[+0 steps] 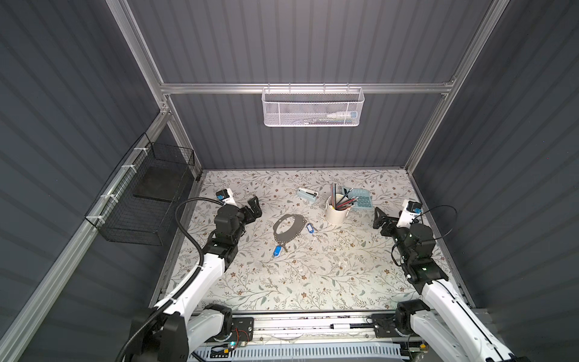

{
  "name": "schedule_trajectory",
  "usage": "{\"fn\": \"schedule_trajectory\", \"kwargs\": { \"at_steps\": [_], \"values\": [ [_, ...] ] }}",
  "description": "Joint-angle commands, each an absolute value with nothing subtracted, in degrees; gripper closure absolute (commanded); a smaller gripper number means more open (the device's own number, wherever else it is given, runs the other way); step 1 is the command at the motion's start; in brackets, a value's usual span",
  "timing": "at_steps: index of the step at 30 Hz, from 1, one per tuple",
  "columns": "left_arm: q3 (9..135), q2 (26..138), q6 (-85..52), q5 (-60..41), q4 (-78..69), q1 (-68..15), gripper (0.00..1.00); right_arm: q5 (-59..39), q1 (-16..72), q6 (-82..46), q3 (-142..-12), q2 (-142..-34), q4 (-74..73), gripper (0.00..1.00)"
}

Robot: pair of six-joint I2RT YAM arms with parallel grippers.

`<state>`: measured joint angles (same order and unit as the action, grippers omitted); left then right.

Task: Put the keys on the keyring

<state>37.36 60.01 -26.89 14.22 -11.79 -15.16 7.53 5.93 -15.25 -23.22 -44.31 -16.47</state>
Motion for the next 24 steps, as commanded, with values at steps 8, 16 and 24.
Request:
{"fn": "schedule_trajectory", "kwargs": {
  "at_steps": [8, 16, 24],
  "values": [
    [31.8, 65.3, -11.5, 48.6, -8.0, -14.8, 0.00, 24.6, -0.1, -16.5, -15.6, -56.6, -37.4, 0.01],
    [22.6, 76.5, -7.1, 40.8, -35.1, -11.6, 0.00, 21.4, -3.2, -11.1, -12.0, -67.8, -51.2, 0.01],
    [22.6, 88.1, -2.4, 35.5, -50.5, -10.7, 0.00, 18.9, -4.0, -11.1, -11.9, -75.9, -60.8, 0.01]
  ]
}}
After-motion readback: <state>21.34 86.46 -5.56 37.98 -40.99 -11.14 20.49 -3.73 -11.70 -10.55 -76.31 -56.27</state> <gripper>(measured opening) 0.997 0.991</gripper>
